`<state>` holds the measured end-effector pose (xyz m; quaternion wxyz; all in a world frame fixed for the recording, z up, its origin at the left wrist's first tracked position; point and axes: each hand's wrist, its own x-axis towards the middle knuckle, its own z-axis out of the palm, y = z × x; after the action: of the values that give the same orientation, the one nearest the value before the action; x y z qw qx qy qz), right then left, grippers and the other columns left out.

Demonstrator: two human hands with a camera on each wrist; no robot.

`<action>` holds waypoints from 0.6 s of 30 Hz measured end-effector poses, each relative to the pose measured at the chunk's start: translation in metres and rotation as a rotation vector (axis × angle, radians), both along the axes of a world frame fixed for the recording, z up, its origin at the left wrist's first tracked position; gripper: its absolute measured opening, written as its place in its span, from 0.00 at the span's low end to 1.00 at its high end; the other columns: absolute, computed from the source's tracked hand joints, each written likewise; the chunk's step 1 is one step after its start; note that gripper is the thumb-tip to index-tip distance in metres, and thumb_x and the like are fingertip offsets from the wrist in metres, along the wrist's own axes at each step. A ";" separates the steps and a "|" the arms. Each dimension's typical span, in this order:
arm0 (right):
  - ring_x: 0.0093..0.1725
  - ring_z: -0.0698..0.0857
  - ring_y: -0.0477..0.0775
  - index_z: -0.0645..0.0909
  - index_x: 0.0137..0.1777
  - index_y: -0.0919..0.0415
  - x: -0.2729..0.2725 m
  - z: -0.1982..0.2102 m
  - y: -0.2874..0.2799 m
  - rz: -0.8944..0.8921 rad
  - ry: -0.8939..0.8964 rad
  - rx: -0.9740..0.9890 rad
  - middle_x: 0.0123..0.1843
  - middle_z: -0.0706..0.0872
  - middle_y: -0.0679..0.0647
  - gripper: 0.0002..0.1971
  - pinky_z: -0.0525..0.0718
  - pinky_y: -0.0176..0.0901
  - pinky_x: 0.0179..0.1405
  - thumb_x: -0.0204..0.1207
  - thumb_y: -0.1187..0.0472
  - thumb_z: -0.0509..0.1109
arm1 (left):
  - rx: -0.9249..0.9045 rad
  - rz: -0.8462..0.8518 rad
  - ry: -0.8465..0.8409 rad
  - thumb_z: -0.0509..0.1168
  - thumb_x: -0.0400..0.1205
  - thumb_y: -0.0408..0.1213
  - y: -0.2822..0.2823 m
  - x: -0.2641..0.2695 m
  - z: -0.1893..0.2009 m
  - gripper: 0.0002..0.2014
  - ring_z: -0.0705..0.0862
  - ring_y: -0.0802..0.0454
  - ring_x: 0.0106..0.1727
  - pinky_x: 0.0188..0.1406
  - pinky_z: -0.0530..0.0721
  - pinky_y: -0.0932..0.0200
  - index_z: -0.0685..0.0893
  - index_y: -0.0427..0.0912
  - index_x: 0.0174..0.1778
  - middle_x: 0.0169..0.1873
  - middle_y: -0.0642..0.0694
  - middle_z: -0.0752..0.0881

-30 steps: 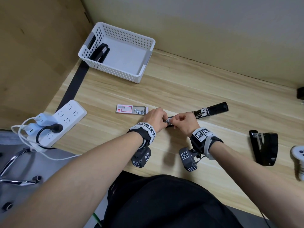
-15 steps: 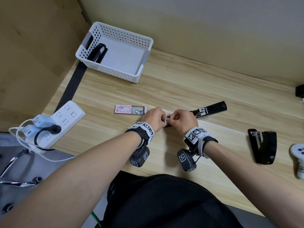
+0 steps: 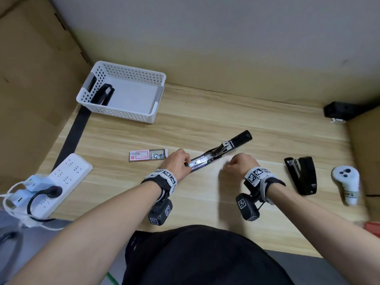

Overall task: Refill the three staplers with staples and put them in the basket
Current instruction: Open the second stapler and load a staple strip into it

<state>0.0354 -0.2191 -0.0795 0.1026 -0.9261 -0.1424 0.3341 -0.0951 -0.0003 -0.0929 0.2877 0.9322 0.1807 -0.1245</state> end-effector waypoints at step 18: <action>0.61 0.74 0.58 0.78 0.69 0.51 -0.063 0.007 0.072 0.591 -0.331 0.388 0.68 0.80 0.49 0.33 0.78 0.52 0.62 0.60 0.64 0.72 | -0.380 0.516 -0.120 0.57 0.76 0.15 0.052 -0.092 -0.003 0.21 0.86 0.51 0.50 0.53 0.82 0.69 0.87 0.32 0.58 0.47 0.42 0.88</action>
<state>-0.0277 -0.1474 -0.0723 0.1508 -0.8500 -0.4779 0.1621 -0.1875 0.0519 -0.0962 0.4886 0.7911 0.3673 -0.0240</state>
